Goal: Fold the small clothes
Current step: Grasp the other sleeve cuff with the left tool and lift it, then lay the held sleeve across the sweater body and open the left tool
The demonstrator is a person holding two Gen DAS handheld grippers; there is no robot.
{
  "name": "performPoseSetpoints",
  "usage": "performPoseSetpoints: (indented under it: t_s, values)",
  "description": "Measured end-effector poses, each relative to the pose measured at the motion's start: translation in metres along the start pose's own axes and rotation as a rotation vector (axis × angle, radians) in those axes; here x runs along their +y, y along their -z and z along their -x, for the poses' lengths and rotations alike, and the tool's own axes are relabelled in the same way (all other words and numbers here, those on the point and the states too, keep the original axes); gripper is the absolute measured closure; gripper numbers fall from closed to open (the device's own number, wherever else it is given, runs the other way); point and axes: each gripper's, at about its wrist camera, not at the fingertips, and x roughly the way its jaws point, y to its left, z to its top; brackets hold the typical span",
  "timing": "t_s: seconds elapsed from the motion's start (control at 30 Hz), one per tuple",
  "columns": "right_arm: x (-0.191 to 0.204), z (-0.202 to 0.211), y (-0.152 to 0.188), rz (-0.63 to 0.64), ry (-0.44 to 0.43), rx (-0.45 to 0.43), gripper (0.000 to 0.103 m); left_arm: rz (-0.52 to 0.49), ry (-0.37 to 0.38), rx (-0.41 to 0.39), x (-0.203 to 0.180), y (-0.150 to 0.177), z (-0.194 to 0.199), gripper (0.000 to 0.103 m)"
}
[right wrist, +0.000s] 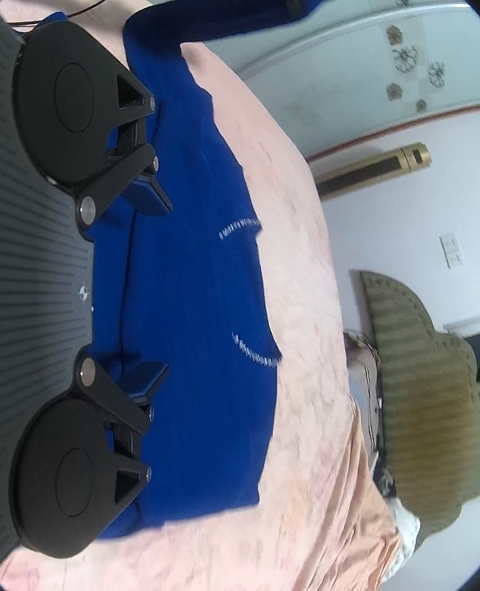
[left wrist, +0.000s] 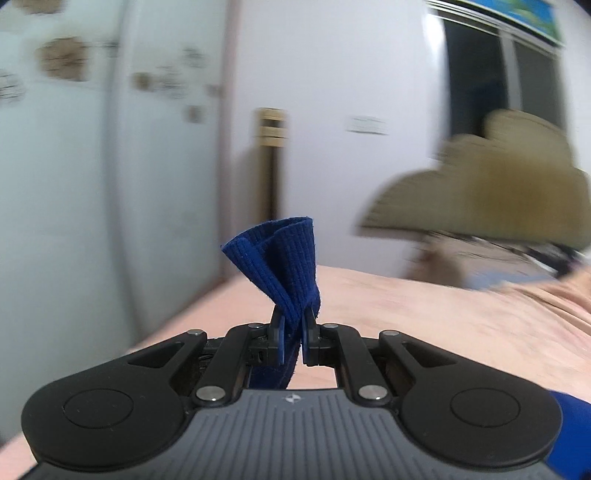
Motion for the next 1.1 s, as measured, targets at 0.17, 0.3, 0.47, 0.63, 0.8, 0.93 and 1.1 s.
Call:
performPoseSetpoints:
  t_s: [0.17,0.3,0.47,0.63,0.8,0.93,1.1]
  values:
    - [-0.027,0.01,-0.001,-0.054,0.069,-0.026,0.015,-0.052,0.163,0.062,-0.069,0.018,-0.005,0.094]
    - [-0.045,0.019,-0.002,-0.083,0.1,-0.052,0.015,-0.102,0.254,0.11,-0.109,0.042,-0.004,0.094]
    - [-0.07,0.029,-0.005,-0.149,0.128,-0.092,0.015,-0.122,0.34,0.252,-0.144,0.076,-0.016,0.094]
    - [-0.09,0.034,-0.007,-0.203,0.149,-0.11,0.015,-0.16,0.393,0.382,-0.167,0.108,-0.026,0.084]
    - [-0.095,0.037,-0.008,-0.205,0.159,-0.125,0.015,-0.167,0.5,0.44,-0.178,0.119,-0.029,0.009]
    - [-0.099,0.04,-0.01,-0.211,0.166,-0.14,0.015,-0.202,0.558,0.397,-0.177,0.111,-0.013,0.009]
    - [-0.096,0.037,-0.014,-0.209,0.136,-0.143,0.016,-0.123,0.553,0.338,-0.147,0.082,0.0,0.009]
